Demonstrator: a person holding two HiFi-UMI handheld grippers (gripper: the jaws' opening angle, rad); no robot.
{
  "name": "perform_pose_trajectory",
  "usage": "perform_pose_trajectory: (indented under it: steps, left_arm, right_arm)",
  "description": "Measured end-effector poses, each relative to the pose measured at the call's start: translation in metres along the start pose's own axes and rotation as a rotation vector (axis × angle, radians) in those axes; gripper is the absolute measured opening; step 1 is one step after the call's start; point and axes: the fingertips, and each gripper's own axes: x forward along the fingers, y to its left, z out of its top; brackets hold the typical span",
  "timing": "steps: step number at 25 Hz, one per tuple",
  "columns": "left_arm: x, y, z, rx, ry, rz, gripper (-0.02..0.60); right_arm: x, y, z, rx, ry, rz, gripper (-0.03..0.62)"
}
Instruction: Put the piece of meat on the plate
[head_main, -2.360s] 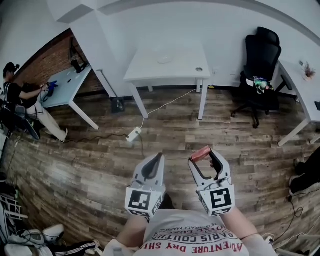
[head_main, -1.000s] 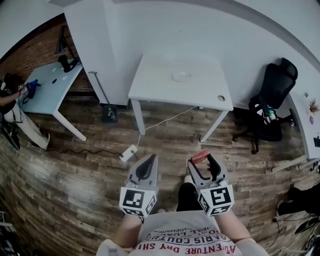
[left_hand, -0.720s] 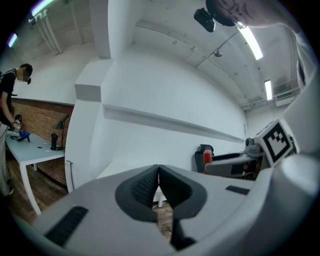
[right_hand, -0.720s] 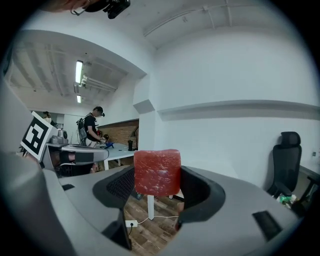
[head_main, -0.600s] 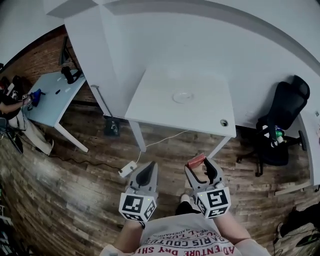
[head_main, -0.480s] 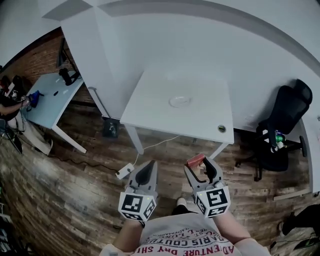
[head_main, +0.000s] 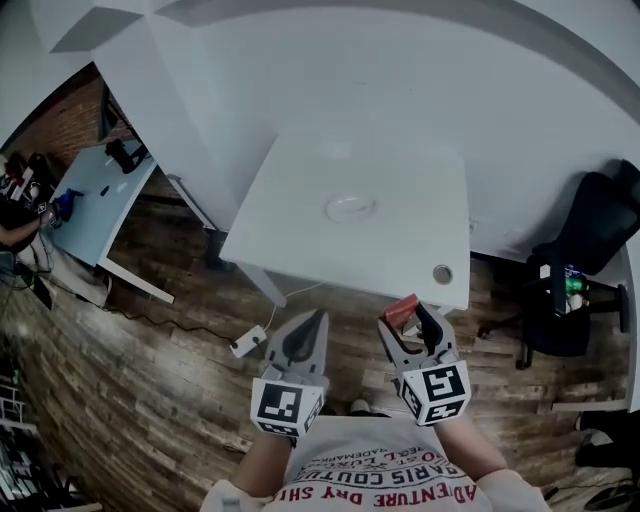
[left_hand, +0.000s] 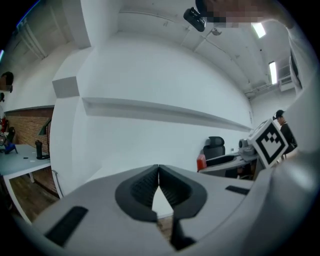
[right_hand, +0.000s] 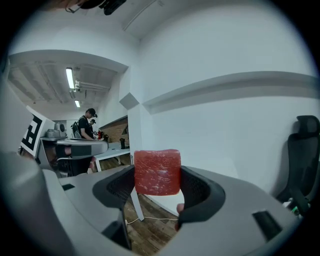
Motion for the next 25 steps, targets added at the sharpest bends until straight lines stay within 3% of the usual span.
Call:
perform_pose_trajectory:
  steps: [5, 14, 20, 25]
  left_arm:
    - [0.043, 0.025, -0.008, -0.004, 0.023, -0.012, 0.006]
    - [0.154, 0.106, 0.005, 0.008, 0.002, -0.128, 0.006]
    - [0.230, 0.174, 0.002, -0.022, 0.035, -0.199, 0.007]
    - [0.275, 0.219, -0.026, -0.056, 0.104, -0.229, 0.006]
  right_arm:
    - [0.041, -0.025, -0.001, 0.016, 0.011, -0.017, 0.290]
    - [0.148, -0.064, 0.023, 0.042, 0.029, -0.139, 0.290]
    - [0.235, -0.082, 0.027, 0.080, 0.107, -0.213, 0.290]
    - [0.303, -0.093, 0.000, 0.092, 0.223, -0.241, 0.290]
